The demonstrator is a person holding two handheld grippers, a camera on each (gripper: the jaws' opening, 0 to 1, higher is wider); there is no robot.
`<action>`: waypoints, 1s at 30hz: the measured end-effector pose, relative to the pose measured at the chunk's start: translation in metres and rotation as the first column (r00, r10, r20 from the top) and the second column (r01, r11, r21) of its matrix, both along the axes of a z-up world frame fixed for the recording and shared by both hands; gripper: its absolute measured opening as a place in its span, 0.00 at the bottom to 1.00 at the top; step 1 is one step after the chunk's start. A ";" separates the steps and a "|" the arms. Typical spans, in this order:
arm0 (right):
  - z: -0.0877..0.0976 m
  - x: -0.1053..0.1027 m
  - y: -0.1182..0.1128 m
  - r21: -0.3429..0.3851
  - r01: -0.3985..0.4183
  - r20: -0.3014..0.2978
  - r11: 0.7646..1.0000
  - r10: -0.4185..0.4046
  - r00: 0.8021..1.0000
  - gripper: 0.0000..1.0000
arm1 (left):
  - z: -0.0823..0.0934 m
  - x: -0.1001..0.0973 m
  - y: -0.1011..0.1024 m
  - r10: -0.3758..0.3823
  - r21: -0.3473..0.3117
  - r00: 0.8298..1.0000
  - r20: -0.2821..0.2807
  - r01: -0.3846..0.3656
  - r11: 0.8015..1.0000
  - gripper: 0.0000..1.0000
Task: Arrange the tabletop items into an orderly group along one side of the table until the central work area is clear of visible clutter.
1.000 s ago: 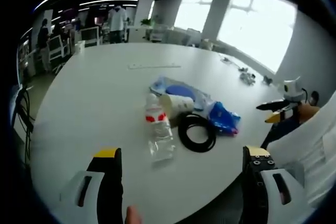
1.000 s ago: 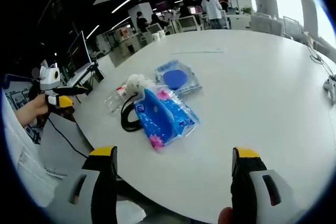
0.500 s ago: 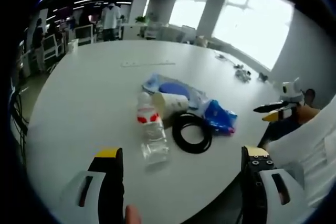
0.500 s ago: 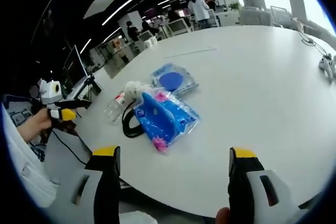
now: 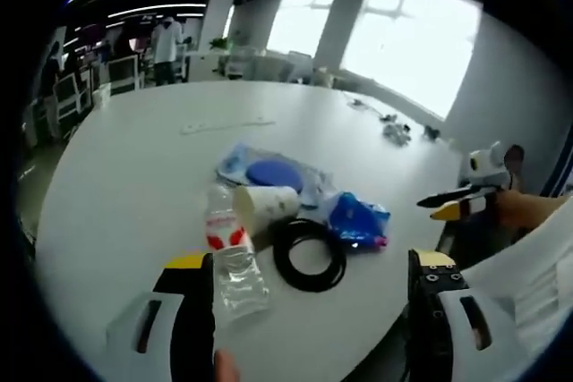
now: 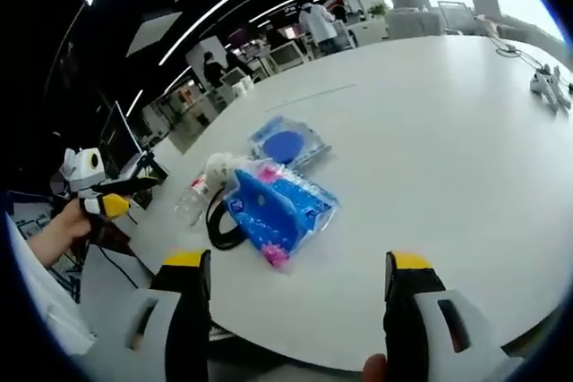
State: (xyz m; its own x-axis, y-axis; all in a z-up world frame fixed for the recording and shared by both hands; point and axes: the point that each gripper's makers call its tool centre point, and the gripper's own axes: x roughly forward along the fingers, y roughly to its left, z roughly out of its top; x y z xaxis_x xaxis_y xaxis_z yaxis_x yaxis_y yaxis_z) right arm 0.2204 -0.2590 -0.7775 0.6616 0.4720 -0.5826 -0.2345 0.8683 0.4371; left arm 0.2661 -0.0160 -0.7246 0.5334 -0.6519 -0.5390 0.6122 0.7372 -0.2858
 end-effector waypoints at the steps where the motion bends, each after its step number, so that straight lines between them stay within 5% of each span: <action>1: -0.001 0.000 0.001 0.011 0.005 -0.007 1.000 -0.005 1.000 0.76 | 0.000 0.001 -0.004 -0.003 -0.001 1.000 -0.002 0.003 1.000 0.85; 16: -0.035 0.024 0.028 0.097 0.014 -0.108 0.995 -0.003 0.994 0.64 | -0.007 0.028 -0.096 -0.100 0.022 0.995 -0.012 0.100 0.995 0.82; 19: -0.038 0.027 0.031 0.095 0.001 -0.120 0.995 0.011 0.993 0.63 | -0.021 0.031 -0.102 -0.131 0.100 0.990 -0.055 0.136 0.986 0.78; 30: -0.047 0.043 0.030 0.162 0.011 -0.157 0.987 0.014 0.988 0.53 | -0.038 0.044 -0.130 -0.174 0.151 0.979 -0.104 0.189 0.970 0.74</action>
State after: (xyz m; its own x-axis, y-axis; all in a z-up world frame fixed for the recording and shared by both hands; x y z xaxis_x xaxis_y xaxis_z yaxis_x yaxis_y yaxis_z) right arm 0.2635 -0.2289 -0.8241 0.5674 0.5695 -0.5948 -0.1532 0.7827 0.6033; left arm 0.3100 -0.1463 -0.7623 0.3591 -0.6354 -0.6836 0.7174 0.6565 -0.2333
